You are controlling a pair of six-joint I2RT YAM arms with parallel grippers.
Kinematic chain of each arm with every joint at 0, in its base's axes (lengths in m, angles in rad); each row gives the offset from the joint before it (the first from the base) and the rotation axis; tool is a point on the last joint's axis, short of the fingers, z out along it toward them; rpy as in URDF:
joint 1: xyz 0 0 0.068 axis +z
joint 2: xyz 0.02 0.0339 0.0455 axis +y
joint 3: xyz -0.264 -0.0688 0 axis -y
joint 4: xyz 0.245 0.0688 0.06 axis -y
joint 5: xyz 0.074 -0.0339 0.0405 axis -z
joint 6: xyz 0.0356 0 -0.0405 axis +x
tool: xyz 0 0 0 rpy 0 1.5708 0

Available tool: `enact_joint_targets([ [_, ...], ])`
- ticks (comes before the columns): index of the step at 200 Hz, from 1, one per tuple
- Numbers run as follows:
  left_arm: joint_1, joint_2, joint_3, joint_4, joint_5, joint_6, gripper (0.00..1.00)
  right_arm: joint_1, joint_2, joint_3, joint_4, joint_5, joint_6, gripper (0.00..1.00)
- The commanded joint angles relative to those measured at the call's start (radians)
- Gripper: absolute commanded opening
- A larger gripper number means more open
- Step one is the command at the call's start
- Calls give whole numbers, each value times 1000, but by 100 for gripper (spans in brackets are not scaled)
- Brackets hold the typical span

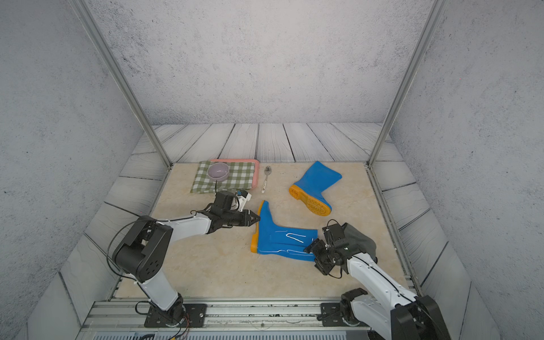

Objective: Wipe the rubber boots with a cloth
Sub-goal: Pick up the rubber boot from the center of the board.

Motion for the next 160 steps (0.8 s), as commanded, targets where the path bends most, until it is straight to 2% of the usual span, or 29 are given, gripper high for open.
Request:
enact_joint_targets([
  [1, 14, 95, -53, -222, -164, 26, 23, 5, 1, -4, 22, 45, 30, 77],
  [23, 15, 98, -51, -221, -163, 26, 23, 5, 29, -7, 48, 82, 23, 77],
  [32, 14, 96, -53, -223, -163, 25, 23, 4, 54, -5, 65, 99, 15, 72],
  [75, 16, 79, -62, -224, -173, 23, 23, 12, 143, 102, 19, 194, -119, 35],
  [92, 17, 66, -64, -231, -181, 19, 24, 16, 141, 193, -63, 260, -222, 15],
  [109, 20, 39, -71, -244, -197, 17, 25, 19, 158, 309, -160, 315, -337, 0],
  [160, 34, -137, -99, -332, -300, -12, 34, 83, 294, 660, -358, 321, -700, 0],
])
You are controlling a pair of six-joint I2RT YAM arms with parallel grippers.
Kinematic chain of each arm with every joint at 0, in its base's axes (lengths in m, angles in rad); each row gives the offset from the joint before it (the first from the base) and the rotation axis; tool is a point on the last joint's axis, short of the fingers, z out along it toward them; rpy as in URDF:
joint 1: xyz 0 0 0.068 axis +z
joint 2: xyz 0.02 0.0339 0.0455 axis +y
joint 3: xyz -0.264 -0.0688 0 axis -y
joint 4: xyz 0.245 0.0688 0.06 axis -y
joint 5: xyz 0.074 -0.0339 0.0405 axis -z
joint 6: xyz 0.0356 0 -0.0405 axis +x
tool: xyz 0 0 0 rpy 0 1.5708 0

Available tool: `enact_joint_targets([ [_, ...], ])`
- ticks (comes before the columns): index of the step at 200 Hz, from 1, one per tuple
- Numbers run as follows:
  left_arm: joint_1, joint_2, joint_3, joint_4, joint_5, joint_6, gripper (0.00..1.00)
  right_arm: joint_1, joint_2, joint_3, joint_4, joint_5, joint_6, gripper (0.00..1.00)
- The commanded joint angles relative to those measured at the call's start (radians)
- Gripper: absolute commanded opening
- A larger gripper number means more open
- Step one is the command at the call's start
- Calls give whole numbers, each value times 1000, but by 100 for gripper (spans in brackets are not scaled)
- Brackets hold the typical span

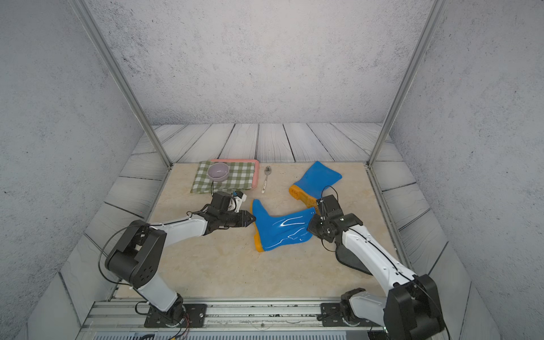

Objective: Wipe the rubber boots with a cloth
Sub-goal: Pick up the rubber boot from the center of the board.

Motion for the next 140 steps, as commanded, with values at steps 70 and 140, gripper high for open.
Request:
enact_joint_targets([
  [70, 51, -228, -89, -278, -239, -76, 40, 149, 216, 524, -237, 109, -736, 0],
  [140, 73, -183, -6, -296, -276, -82, 42, 161, 359, 697, -66, 95, -998, 0],
])
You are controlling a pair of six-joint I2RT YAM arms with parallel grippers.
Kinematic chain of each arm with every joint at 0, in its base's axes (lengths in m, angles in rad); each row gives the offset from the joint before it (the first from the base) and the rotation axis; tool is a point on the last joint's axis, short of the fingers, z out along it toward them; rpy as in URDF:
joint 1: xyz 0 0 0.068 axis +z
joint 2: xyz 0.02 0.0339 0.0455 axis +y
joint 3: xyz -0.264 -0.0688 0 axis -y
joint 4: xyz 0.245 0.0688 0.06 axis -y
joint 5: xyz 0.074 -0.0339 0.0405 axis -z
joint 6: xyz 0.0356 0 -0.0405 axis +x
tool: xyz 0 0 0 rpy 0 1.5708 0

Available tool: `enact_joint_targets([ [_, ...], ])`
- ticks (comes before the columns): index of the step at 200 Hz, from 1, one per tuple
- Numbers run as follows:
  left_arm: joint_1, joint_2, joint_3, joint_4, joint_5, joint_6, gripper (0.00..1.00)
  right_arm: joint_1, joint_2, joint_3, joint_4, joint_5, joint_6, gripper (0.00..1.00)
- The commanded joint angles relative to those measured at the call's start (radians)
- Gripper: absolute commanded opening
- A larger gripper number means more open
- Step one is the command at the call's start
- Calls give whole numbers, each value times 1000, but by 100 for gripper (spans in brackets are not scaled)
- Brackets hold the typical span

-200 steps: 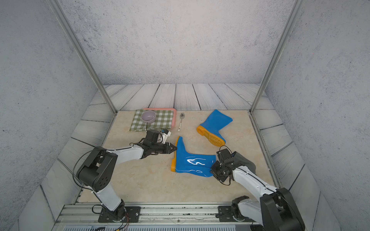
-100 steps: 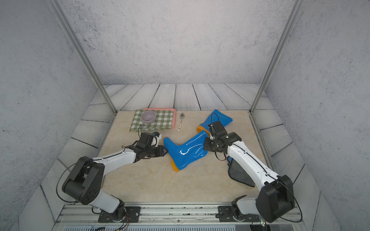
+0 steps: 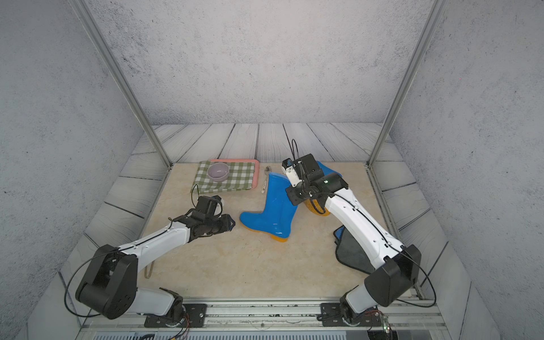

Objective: Wipe the rubber boots with a cloth
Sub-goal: Pick up the rubber boot from the center of the board, then place the rubber boot at the center of the board.

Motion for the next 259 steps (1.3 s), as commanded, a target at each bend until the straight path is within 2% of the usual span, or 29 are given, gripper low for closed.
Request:
enact_joint_targets([
  [1, 12, 44, 58, -20, -21, -2, 42, 1, 70, 45, 110, 4, -129, 0],
  [46, 23, 193, 176, 16, 5, -9, 42, 2, 157, 43, 265, -26, -255, 0],
  [90, 26, 304, 234, 82, 40, -29, 43, 1, 124, -71, 508, -173, -397, 0],
  [117, 26, 384, 249, 143, 102, -44, 43, 1, 198, 16, 497, -203, -458, 0],
  [163, 22, 472, 256, 250, 201, -77, 43, -5, 294, 55, 617, -144, -583, 0],
  [259, -52, 574, 366, 273, 231, -105, 43, -104, 525, 256, 801, -146, -641, 0],
])
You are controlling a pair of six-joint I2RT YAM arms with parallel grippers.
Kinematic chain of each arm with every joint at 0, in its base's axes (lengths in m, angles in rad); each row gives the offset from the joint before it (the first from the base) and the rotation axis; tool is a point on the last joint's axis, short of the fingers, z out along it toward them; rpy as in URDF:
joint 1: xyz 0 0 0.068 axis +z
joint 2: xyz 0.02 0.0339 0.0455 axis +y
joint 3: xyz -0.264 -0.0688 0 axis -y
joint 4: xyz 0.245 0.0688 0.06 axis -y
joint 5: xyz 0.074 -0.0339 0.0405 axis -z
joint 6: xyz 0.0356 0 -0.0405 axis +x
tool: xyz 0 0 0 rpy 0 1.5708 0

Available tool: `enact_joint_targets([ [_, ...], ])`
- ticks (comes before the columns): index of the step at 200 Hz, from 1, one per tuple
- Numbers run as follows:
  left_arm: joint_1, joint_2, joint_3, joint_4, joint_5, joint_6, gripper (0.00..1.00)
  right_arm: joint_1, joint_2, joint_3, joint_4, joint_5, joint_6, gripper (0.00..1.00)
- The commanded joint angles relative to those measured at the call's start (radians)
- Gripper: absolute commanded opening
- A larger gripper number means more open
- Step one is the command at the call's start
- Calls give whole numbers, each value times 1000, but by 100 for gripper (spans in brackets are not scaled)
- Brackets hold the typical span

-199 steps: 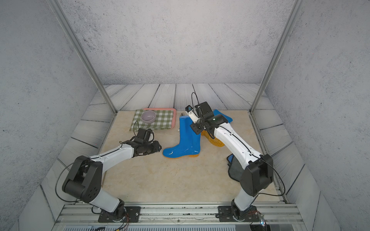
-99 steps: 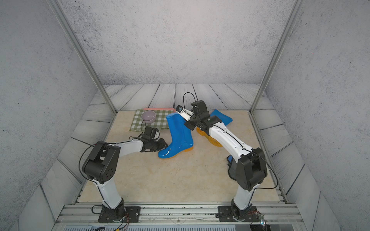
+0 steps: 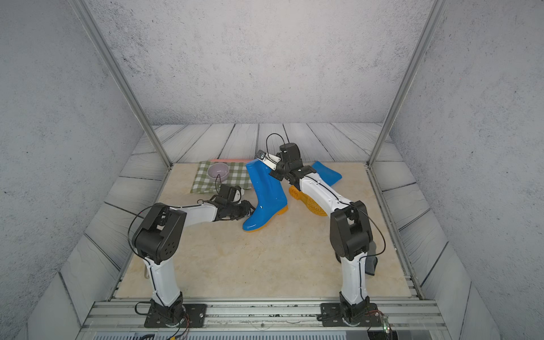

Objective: Wipe the rubber boots with a cloth
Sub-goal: Place the rubber boot at the center of the board.

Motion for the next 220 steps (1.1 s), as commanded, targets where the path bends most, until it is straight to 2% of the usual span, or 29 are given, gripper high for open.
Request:
enact_joint_targets([
  [1, -19, 45, 43, 0, 22, -4, 43, -33, 48, 81, 111, -1, -10, 0],
  [63, -32, 130, 146, -26, 25, -7, 43, -85, 180, 275, 142, -47, -11, 0],
  [87, -33, 154, 187, -45, 25, -5, 43, -108, 226, 359, 138, -84, 25, 0],
  [103, -35, 169, 205, -53, 26, -3, 43, -124, 234, 358, 166, -124, 66, 0],
  [143, -46, 191, 222, -54, 29, -3, 43, -155, 178, 190, 285, -236, 161, 5],
  [194, -67, 206, 243, -61, 33, -3, 43, -195, 67, -84, 390, -265, 232, 14],
  [220, -76, 208, 251, -64, 34, -3, 43, -215, 18, -177, 409, -254, 263, 28],
])
